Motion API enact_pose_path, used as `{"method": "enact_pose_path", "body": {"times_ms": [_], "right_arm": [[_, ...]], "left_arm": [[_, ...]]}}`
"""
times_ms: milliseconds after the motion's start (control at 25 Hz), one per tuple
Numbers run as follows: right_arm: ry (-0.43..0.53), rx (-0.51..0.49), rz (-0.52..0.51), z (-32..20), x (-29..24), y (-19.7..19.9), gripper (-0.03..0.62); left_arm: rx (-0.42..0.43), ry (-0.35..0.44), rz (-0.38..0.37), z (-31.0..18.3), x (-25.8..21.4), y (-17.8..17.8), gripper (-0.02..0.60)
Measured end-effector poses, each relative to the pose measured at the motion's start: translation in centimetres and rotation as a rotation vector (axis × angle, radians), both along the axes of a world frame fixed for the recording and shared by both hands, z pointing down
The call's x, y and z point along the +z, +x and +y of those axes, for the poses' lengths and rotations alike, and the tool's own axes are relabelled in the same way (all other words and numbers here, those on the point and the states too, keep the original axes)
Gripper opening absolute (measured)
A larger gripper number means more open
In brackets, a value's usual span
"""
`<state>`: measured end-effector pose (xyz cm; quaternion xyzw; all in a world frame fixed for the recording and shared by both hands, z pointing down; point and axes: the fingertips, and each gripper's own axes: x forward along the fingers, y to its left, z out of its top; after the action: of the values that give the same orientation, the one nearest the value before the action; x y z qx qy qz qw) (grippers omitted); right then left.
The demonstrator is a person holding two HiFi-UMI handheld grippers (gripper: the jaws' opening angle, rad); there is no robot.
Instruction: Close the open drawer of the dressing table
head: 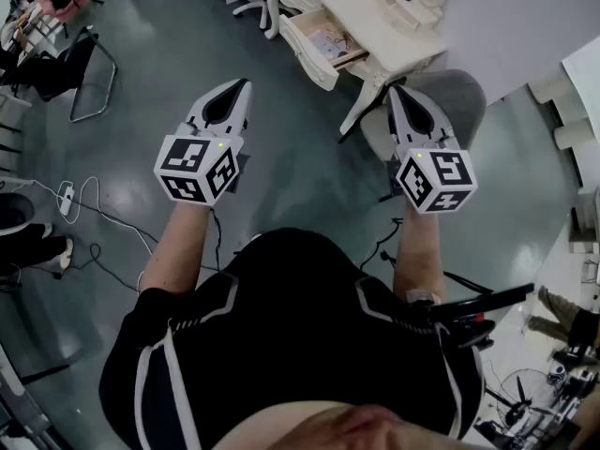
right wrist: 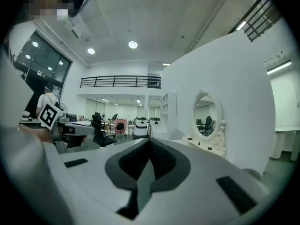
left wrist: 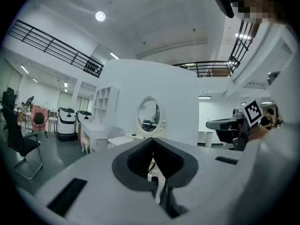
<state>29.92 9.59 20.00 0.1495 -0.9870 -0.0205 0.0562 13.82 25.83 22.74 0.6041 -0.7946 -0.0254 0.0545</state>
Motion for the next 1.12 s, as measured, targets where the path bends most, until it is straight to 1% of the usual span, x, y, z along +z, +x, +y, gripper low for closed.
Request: {"method": "enact_pose_path", "body": {"times_ms": [80,240,360,480,600,680,840,1120], "right_arm": [[-0.002,-0.003,0.000,0.0,0.0,0.0,0.003],[-0.003,-0.007,0.001,0.1,-0.1,0.1,0.003],[-0.014,-0.003,-0.008,0.1,-0.3,0.1,0.003],[-0.016,0.007,-0.027,-0.1,-0.7,-0.1,0.005],[-0.007,0.016,-0.033,-0.1,-0.9,-0.3,0.005],[-0.001,0.021,-0.033,0.7,-0.9,-0.6,0.005],[0.013,0.022,-0.018,2.7,-0.3,-1.5,0.005],[0.001,0.027,-0.017,5.9,1.3,-3.7,0.005]], "left_arm": [[0.001,0.001,-0.005,0.0,-0.1,0.1,0.005],[0.022,0.013,0.027,0.1,-0.3,0.5,0.005],[0.015,0.010,0.017,0.1,-0.4,0.4,0.005],[0.023,0.014,0.030,0.1,-0.4,0.1,0.005],[0.035,0.006,0.014,0.2,-0.4,0.1,0.004],[0.031,0.011,0.011,0.9,-0.2,-0.3,0.005],[-0.015,0.028,0.013,3.2,0.3,-1.9,0.005],[0.035,0.044,0.035,5.5,1.5,-3.9,0.005]]}}
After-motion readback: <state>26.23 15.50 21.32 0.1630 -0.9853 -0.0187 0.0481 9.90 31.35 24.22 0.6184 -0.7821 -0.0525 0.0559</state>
